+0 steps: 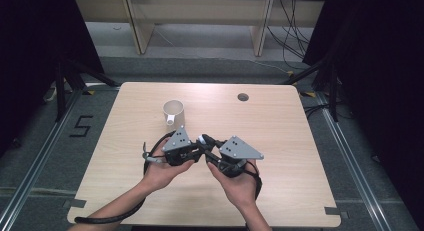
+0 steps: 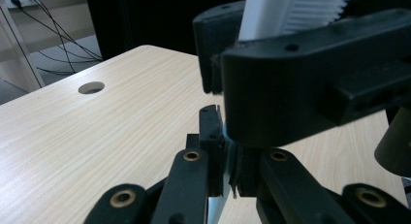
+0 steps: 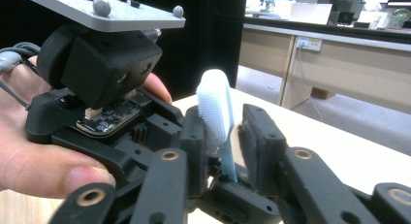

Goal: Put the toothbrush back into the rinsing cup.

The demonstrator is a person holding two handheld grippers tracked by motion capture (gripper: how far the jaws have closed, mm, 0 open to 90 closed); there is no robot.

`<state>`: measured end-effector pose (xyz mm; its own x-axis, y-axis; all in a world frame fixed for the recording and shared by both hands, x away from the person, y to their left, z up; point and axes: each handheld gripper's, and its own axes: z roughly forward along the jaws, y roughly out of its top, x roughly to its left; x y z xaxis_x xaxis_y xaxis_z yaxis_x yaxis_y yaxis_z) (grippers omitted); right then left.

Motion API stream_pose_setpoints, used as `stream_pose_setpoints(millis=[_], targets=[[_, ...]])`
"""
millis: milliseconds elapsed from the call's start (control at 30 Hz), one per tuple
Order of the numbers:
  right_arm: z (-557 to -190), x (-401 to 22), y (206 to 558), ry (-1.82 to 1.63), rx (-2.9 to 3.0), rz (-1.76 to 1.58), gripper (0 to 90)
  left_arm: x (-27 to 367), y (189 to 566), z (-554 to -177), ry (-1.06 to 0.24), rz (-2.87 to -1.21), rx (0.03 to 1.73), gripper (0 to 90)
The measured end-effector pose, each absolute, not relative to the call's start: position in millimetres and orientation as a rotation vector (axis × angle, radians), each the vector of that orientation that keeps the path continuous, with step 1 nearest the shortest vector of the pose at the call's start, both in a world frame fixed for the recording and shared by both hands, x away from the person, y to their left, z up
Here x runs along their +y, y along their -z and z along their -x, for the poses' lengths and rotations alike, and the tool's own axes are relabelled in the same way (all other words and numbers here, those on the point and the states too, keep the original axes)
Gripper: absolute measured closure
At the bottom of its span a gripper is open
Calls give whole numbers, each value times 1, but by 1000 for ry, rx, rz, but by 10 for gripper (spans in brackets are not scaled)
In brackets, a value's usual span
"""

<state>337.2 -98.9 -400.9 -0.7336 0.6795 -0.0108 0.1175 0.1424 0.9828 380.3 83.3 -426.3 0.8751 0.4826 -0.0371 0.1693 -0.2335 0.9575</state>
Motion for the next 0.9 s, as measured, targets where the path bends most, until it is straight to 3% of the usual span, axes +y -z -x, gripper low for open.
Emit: stream_pose_setpoints(millis=[333, 600, 900], targets=[[-337, -103, 397, -1614, 1951, -749, 797, 82, 425, -379, -358, -1790, 478, 835], [-345, -118, 392, -1652, 1873, -802, 798, 88, 430, -376, -406, -1763, 448, 580], [-353, -128, 391, -1687, 1857, -917, 798, 101, 435, -366, -517, -1771, 406, 420]])
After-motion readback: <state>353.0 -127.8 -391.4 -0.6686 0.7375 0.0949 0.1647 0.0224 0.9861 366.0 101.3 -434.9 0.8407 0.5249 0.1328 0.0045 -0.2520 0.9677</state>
